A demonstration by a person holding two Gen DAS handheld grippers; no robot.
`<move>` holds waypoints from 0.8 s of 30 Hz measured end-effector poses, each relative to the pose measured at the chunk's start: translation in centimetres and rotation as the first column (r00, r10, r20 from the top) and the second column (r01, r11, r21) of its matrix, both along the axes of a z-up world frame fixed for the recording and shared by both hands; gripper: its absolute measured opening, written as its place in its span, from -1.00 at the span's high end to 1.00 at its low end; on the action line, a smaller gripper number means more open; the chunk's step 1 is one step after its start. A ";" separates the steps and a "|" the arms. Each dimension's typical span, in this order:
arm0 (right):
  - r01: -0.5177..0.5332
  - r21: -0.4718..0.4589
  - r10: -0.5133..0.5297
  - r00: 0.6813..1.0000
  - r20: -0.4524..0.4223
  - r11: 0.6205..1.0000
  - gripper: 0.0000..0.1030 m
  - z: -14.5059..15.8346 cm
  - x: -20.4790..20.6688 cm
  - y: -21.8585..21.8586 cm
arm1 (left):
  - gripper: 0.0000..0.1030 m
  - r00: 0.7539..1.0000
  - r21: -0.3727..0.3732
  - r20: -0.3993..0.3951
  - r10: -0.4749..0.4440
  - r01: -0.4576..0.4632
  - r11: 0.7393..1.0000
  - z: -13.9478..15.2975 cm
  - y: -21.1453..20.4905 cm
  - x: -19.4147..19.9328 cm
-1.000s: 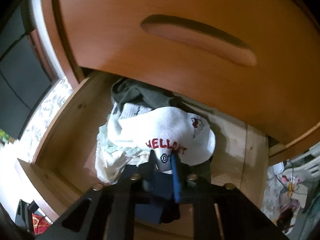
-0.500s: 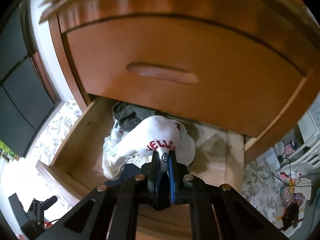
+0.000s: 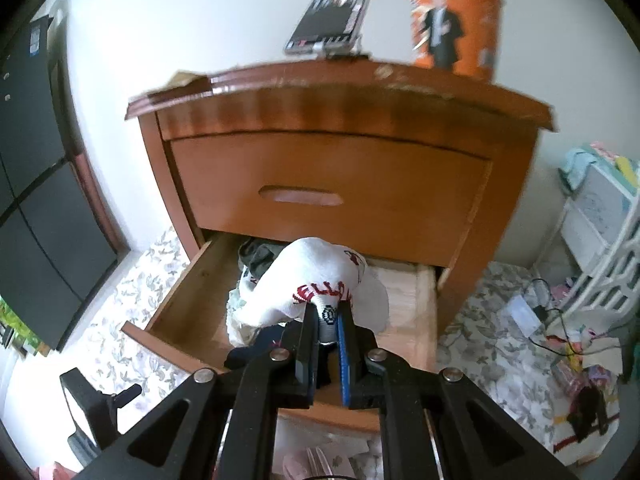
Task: Organize soft objects
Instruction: 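Lift the Hello Kitty cloth up out of the drawer with the right tool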
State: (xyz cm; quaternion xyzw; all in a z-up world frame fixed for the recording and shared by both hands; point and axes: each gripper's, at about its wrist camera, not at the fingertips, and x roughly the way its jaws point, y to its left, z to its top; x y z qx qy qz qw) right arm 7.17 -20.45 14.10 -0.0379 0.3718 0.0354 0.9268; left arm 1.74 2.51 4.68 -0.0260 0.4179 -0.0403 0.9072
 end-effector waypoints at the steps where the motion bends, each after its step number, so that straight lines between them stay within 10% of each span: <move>1: 0.009 -0.002 -0.009 1.000 0.006 1.000 0.83 0.1 -0.7 -0.2 | -1.00 1.000 0.003 0.003 0.001 -0.001 1.000 0.0 0.0 -0.1; 24: 0.272 0.077 -0.269 0.962 -0.041 0.959 0.83 -4.6 -11.4 -8.1 | -1.00 0.999 0.119 0.044 -0.019 0.014 0.993 0.6 -1.9 -0.8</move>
